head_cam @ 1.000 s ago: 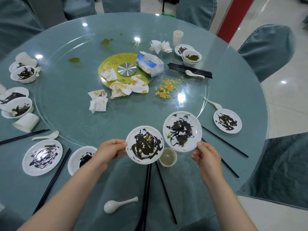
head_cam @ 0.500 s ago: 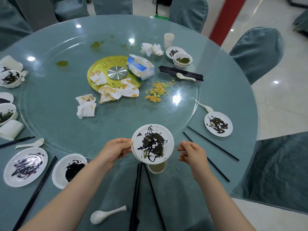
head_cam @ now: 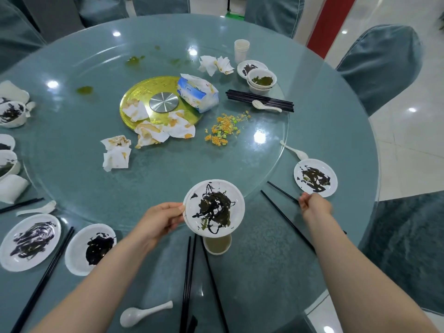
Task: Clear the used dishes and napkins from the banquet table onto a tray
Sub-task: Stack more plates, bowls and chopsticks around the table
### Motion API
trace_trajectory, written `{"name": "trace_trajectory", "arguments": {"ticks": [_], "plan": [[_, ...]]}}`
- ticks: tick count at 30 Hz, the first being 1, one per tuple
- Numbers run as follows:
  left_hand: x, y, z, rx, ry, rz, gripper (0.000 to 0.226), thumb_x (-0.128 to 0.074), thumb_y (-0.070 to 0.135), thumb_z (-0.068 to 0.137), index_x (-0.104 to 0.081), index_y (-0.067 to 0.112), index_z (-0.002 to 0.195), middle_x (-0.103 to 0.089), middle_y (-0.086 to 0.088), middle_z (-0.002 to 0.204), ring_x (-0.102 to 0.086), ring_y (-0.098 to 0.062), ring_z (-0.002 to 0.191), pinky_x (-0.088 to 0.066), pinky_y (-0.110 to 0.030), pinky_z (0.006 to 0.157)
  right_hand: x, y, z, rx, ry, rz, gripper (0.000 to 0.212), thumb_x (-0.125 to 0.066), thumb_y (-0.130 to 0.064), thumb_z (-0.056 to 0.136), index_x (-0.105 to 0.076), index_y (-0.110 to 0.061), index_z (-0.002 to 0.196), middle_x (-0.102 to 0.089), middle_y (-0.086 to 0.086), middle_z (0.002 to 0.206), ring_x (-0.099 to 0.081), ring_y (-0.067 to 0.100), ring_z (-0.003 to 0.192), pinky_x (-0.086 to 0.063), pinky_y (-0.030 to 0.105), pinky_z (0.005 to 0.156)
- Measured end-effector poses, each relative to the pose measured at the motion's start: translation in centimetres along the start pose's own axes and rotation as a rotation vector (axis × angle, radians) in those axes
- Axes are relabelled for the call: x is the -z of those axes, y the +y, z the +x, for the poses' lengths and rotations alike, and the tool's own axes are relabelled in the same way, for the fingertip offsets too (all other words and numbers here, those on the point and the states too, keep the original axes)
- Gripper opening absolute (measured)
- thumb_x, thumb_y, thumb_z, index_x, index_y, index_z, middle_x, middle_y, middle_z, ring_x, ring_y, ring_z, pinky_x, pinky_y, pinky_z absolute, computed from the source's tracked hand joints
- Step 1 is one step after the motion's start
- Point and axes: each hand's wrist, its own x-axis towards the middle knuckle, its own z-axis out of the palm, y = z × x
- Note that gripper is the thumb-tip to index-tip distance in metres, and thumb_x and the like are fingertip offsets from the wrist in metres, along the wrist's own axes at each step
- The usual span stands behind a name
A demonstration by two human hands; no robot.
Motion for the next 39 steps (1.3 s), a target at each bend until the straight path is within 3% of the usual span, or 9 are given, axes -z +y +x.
{"name": "trace_trajectory", "arguments": {"ticks": [4,7,11,15,19,23,29,34,39], "plan": [[-0.3,0.0,-0.2,-0.003,0.022,-0.021,0.006,-0.065,0.01,0.088,-0.067,0.014,0.085,-0.066,-0.002,0.067,-0.062,-0.002,0.054,-0.036,-0.023,0.06,-0.7,-0.8,0.4,-0.015,0.065,0.058,0.014,-0.037,0.005,0.095,-0.047,-0.001,0.102,-0.056,0.011,0.068,-0.051,0.015,0.051,-0.046,0.019,0.034],[-0.5,-0.1,-0.5,-0.006,0.035,-0.043,0.006,-0.064,0.009,0.088,-0.068,0.013,0.085,-0.065,-0.001,0.064,-0.062,-0.002,0.053,-0.036,-0.022,0.059,-0.5,-0.9,0.7,-0.059,0.096,0.055,0.016,-0.039,0.007,0.094,-0.051,-0.002,0.089,-0.056,0.01,0.066,-0.051,0.014,0.052,-0.044,0.019,0.032],[-0.4,-0.5,-1.1,-0.018,0.027,-0.067,0.008,-0.063,0.008,0.09,-0.068,0.011,0.085,-0.065,-0.003,0.064,-0.06,-0.004,0.053,-0.036,-0.018,0.052,0.0,-0.1,0.2,-0.082,0.094,0.06,0.021,-0.044,0.004,0.092,-0.048,-0.007,0.074,-0.059,0.005,0.043,-0.051,0.009,0.043,-0.043,0.016,0.034],[0.0,-0.7,-1.3,-0.028,0.017,-0.075,0.009,-0.063,0.008,0.09,-0.069,0.012,0.084,-0.065,-0.002,0.064,-0.057,-0.006,0.057,-0.037,-0.019,0.055,0.7,1.2,-2.6,-0.071,0.043,0.069,0.018,-0.046,0.006,0.09,-0.049,-0.006,0.076,-0.061,0.01,0.071,-0.045,0.005,0.032,-0.039,0.013,0.034],[1.1,-1.2,-1.4,-0.029,-0.005,-0.071,0.009,-0.062,0.008,0.09,-0.068,0.012,0.085,-0.065,0.001,0.061,-0.058,-0.003,0.053,-0.037,-0.02,0.057,1.8,3.2,-6.2,-0.01,-0.148,-0.005,0.017,-0.05,-0.006,0.096,-0.054,-0.009,0.079,-0.06,0.003,0.068,-0.044,0.001,0.034,-0.039,0.012,0.036],[2.4,-1.6,-2.1,-0.038,0.005,-0.049,0.007,-0.063,0.009,0.09,-0.068,0.012,0.086,-0.064,-0.001,0.065,-0.058,-0.002,0.051,-0.037,-0.019,0.056,2.1,4.5,-10.9,0.049,-0.441,-0.091,0.017,-0.05,-0.011,0.097,-0.054,-0.013,0.08,-0.057,-0.004,0.052,-0.041,0.002,0.037,-0.033,0.014,0.035],[5.3,-1.8,-3.7,-0.077,0.017,-0.06,0.005,-0.063,0.008,0.09,-0.067,0.009,0.09,-0.067,0.003,0.061,-0.059,-0.001,0.05,-0.035,-0.021,0.056,1.8,5.6,-17.9,0.109,-0.809,-0.399,0.016,-0.054,-0.009,0.094,-0.056,-0.009,0.078,-0.056,0.005,0.061,-0.042,0.009,0.042,-0.034,0.019,0.038],[7.6,-2.3,-4.7,-0.077,0.037,-0.039,0.011,-0.061,0.008,0.091,-0.068,0.004,0.099,-0.065,0.003,0.058,-0.057,0.0,0.048,-0.037,-0.018,0.051,0.8,7.1,-21.0,0.252,-0.94,-0.844,0.014,-0.058,-0.008,0.093,-0.058,-0.006,0.079,-0.061,0.01,0.061,-0.046,0.013,0.042,-0.04,0.023,0.04],[9.3,-3.2,-5.3,-0.055,0.042,0.001,0.016,-0.061,0.01,0.091,-0.069,0.002,0.103,-0.064,0.003,0.057,-0.055,-0.001,0.048,-0.033,-0.023,0.058,0.7,9.4,-21.5,0.201,-1.006,-0.995,0.011,-0.06,-0.01,0.094,-0.059,-0.008,0.082,-0.063,0.004,0.066,-0.056,0.012,0.056,-0.056,0.033,0.059]]}}
